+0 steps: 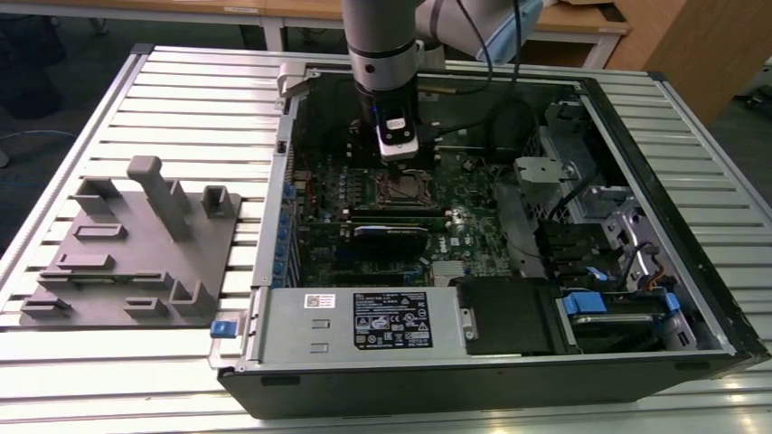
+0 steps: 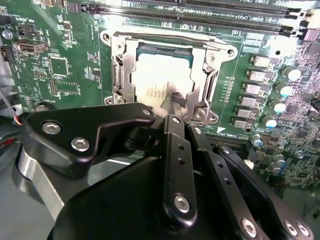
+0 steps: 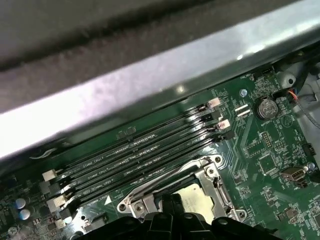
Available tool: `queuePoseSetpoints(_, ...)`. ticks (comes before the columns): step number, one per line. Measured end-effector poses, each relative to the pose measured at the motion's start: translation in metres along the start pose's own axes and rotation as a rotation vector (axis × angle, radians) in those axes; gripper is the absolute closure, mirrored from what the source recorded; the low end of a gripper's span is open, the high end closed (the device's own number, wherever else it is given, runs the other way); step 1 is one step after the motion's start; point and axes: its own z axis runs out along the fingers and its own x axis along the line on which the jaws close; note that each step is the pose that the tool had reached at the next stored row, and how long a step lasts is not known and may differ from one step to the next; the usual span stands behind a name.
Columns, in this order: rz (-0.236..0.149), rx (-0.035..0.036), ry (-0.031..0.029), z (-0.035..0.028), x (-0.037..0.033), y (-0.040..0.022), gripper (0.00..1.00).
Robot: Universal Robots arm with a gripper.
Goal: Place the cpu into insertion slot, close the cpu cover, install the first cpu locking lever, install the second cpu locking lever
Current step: 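Install the first cpu locking lever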
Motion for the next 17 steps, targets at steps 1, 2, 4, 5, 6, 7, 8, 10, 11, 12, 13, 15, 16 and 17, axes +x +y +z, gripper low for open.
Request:
queuePoseSetpoints(1,0.000,0.0001,0.0005,0.0001,0.0000,0.0001,0.89)
queuePoseSetpoints(2,0.000,0.0003,0.0014,0.0003,-0.0007,0.0004,0.89)
queuePoseSetpoints(4,0.000,0.0035,0.0081,0.0011,-0.0048,0.0023,0.89)
queuePoseSetpoints(5,0.000,0.0057,0.0127,0.0017,-0.0079,0.0037,0.89)
queuePoseSetpoints(6,0.000,0.0081,0.0177,0.0024,-0.0111,0.0052,0.89)
queuePoseSetpoints(7,0.000,0.0104,0.0228,0.0030,-0.0142,0.0066,0.89)
queuePoseSetpoints(8,0.001,0.0134,0.0289,0.0036,-0.0173,0.0080,0.89)
queuePoseSetpoints(10,0.001,0.0156,0.0340,0.0040,-0.0195,0.0090,0.89)
queuePoseSetpoints(11,0.001,0.0158,0.0342,0.0040,-0.0195,0.0090,0.89)
queuePoseSetpoints(12,0.001,0.0160,0.0344,0.0040,-0.0195,0.0090,0.89)
queuePoseSetpoints(13,0.001,0.0160,0.0345,0.0040,-0.0195,0.0090,0.89)
queuePoseSetpoints(15,0.001,0.0162,0.0347,0.0021,-0.0199,0.0093,0.89)
queuePoseSetpoints(16,0.001,0.0162,0.0351,0.0003,-0.0201,0.0094,0.89)
queuePoseSetpoints(17,0.001,0.0165,0.0356,-0.0018,-0.0204,0.0096,0.89)
